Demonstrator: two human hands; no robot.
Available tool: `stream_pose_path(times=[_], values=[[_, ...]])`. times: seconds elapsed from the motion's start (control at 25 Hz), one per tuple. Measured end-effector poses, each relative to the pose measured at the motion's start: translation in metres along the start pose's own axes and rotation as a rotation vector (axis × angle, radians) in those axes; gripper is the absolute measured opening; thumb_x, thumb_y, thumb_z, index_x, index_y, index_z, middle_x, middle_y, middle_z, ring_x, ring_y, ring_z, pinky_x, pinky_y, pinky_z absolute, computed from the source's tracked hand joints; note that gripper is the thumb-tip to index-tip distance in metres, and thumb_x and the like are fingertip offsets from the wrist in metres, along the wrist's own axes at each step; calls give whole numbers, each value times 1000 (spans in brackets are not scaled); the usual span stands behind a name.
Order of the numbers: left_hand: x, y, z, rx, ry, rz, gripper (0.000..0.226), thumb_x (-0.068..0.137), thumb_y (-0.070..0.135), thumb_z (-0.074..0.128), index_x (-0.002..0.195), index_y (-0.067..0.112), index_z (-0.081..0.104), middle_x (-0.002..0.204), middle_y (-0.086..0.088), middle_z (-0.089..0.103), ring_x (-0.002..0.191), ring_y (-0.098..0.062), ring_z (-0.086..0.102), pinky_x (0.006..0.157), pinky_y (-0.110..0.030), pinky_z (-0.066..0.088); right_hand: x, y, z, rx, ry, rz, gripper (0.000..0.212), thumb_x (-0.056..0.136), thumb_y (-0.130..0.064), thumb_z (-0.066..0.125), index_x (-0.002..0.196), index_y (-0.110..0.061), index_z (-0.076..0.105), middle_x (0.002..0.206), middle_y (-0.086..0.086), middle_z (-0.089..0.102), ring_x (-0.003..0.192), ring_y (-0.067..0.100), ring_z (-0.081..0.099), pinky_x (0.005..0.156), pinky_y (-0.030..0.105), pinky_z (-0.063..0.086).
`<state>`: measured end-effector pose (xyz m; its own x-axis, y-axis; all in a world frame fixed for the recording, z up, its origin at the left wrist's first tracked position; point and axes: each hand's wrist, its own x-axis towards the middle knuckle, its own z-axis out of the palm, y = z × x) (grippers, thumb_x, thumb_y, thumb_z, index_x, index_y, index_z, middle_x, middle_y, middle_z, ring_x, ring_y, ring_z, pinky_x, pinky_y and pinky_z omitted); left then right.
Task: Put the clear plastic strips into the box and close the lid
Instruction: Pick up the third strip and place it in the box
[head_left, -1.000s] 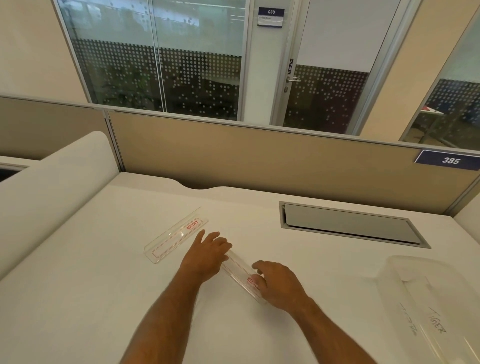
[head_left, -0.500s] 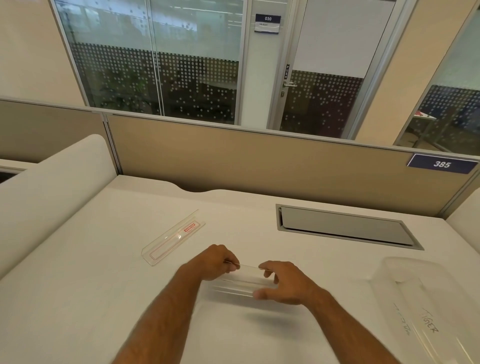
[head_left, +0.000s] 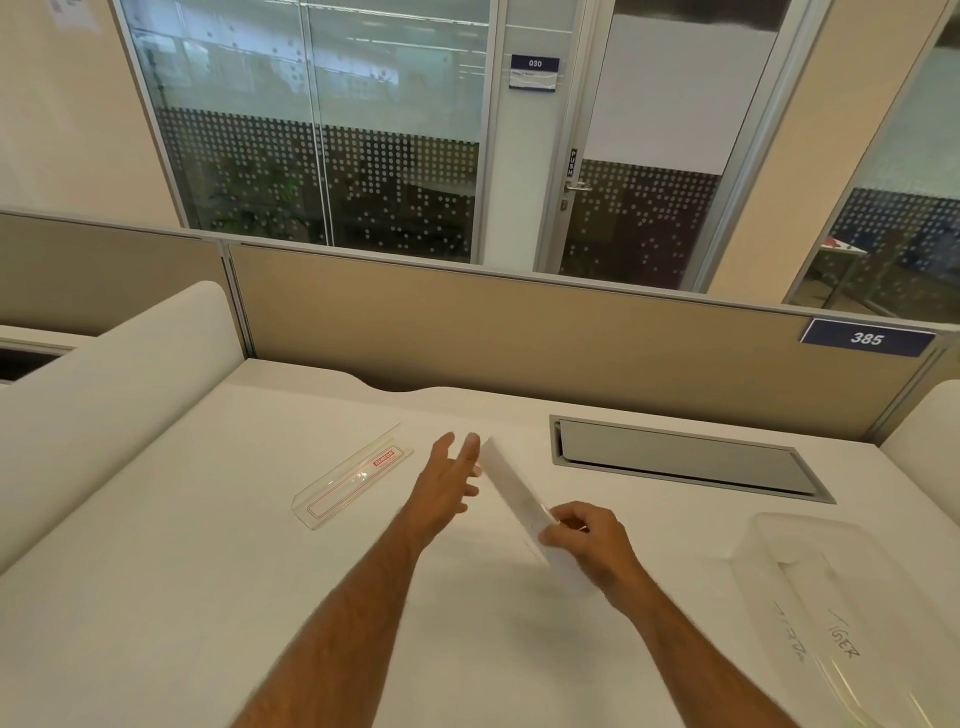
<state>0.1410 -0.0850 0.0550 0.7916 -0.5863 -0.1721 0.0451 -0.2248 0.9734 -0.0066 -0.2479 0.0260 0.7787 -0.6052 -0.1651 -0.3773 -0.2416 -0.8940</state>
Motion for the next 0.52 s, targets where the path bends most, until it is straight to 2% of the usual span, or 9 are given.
stream_pose_path(times=[0.08, 0.2, 0.32, 0.44, 0.52], values=[[-9, 5, 14, 39, -79, 13, 93, 74, 78, 36, 149, 24, 29, 132, -9, 59, 111, -26, 63, 96, -45, 53, -6, -6, 4, 304, -38, 74, 33, 67, -30, 78, 96, -16, 74, 100, 6, 74, 86, 21, 69, 67, 29, 54], [-17, 9, 34, 76, -195, 41, 84, 76, 75, 37, 141, 22, 41, 128, -6, 61, 112, -26, 62, 101, -47, 51, -13, -14, 11, 587, -93, 120, 30, 82, -18, 70, 110, -8, 69, 105, 9, 75, 95, 29, 70, 79, 39, 56], [-21, 11, 43, 95, -241, 111, 71, 83, 74, 40, 126, 20, 58, 118, -2, 66, 106, -24, 64, 92, -39, 54, -20, -19, 12, 791, -140, 141, 27, 87, -8, 62, 114, -9, 66, 109, 11, 74, 97, 28, 72, 89, 40, 54], [-21, 10, 42, 112, -230, 145, 50, 82, 59, 66, 110, 18, 70, 111, -2, 72, 104, -23, 68, 93, -42, 57, -25, -21, 8, 859, -135, 173, 30, 85, -6, 63, 115, -9, 67, 110, 10, 73, 100, 25, 69, 99, 42, 50], [-19, 10, 38, 181, -244, 154, 49, 72, 44, 83, 110, 17, 70, 114, -3, 72, 106, -24, 67, 95, -44, 56, -26, -19, 4, 842, -124, 187, 33, 84, -8, 66, 116, -1, 67, 107, 12, 73, 99, 25, 69, 100, 41, 50]])
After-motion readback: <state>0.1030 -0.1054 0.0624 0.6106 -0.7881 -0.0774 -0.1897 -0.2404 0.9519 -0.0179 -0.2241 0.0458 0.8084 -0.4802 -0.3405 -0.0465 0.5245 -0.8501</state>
